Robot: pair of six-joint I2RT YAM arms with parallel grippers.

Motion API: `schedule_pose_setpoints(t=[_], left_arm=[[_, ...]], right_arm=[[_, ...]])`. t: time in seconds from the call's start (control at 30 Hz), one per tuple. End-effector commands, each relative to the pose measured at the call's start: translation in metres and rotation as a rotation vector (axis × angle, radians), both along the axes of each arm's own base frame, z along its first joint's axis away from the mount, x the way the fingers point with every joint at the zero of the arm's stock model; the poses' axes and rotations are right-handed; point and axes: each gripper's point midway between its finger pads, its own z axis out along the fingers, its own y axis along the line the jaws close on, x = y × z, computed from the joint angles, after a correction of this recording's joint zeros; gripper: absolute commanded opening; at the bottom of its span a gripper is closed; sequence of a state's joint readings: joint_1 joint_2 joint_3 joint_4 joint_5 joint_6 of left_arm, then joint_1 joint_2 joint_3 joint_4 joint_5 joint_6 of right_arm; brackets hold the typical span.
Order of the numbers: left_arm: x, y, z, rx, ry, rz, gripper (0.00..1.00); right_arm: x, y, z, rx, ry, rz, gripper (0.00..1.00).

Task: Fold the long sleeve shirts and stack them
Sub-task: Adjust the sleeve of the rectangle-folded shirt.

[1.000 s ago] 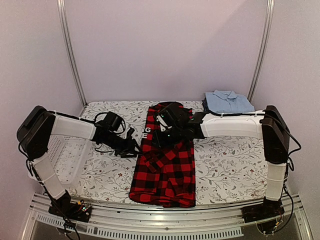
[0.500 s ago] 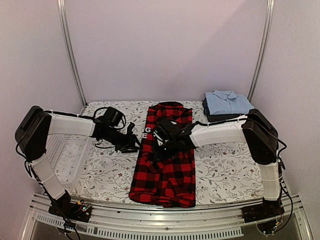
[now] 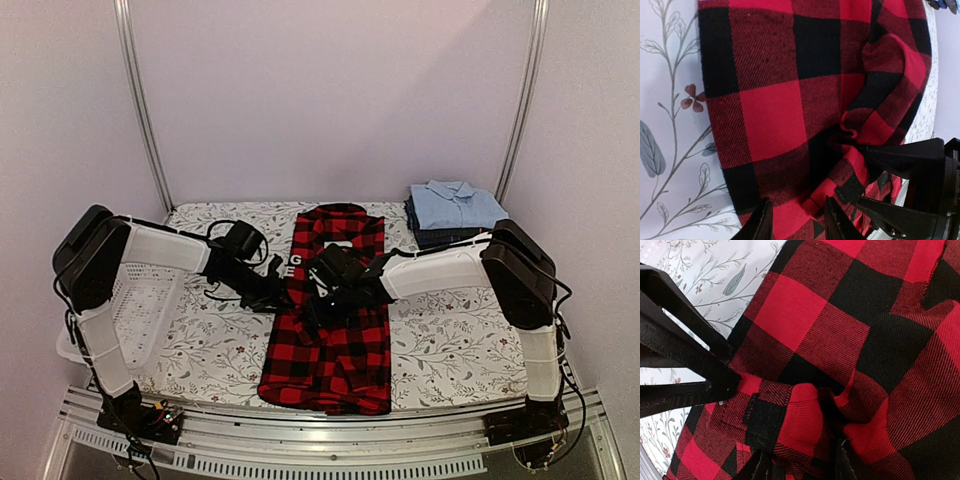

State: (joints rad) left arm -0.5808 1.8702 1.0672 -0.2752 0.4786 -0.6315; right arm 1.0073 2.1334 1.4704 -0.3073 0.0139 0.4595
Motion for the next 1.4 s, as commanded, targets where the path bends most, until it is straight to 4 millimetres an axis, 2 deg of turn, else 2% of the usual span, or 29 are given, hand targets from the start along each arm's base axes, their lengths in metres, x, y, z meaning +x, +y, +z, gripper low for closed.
schedule_pose_setpoints(t=[0.0, 0.2, 0.33, 0.47, 0.67, 0.8, 0.9, 1.03, 1.37], left_arm=[[0.0, -0.009, -0.003, -0.008, 0.008, -0.022, 0.34], [0.0, -0.014, -0.006, -0.014, 0.021, -0.022, 0.32], [0.002, -0.018, -0.008, -0.021, 0.025, -0.025, 0.3], [0.0, -0.023, -0.01, -0.031, 0.038, -0.036, 0.2], [-0.007, -0.026, 0.004, -0.038, 0.036, -0.054, 0.02], [-0.015, -0.022, 0.016, -0.04, 0.042, -0.056, 0.0], [-0.024, -0.019, 0.028, -0.042, 0.049, -0.052, 0.0], [-0.039, -0.015, 0.044, -0.036, 0.066, -0.042, 0.0], [-0.089, 0.011, 0.038, 0.098, 0.14, -0.058, 0.0]], right_arm=[[-0.002, 0.004, 0.009, 0.03, -0.018, 0.002, 0.41], [0.002, 0.009, 0.028, 0.066, -0.052, 0.005, 0.41], [0.003, 0.011, 0.034, 0.077, -0.059, 0.012, 0.41], [0.004, 0.011, 0.043, 0.086, -0.072, 0.011, 0.41], [0.012, 0.007, 0.073, 0.115, -0.122, -0.007, 0.42], [0.022, -0.001, 0.091, 0.13, -0.14, -0.029, 0.44], [0.031, -0.012, 0.099, 0.133, -0.149, -0.055, 0.46], [0.042, -0.027, 0.101, 0.129, -0.148, -0.081, 0.47], [0.061, -0.054, 0.105, 0.128, -0.15, -0.124, 0.49]])
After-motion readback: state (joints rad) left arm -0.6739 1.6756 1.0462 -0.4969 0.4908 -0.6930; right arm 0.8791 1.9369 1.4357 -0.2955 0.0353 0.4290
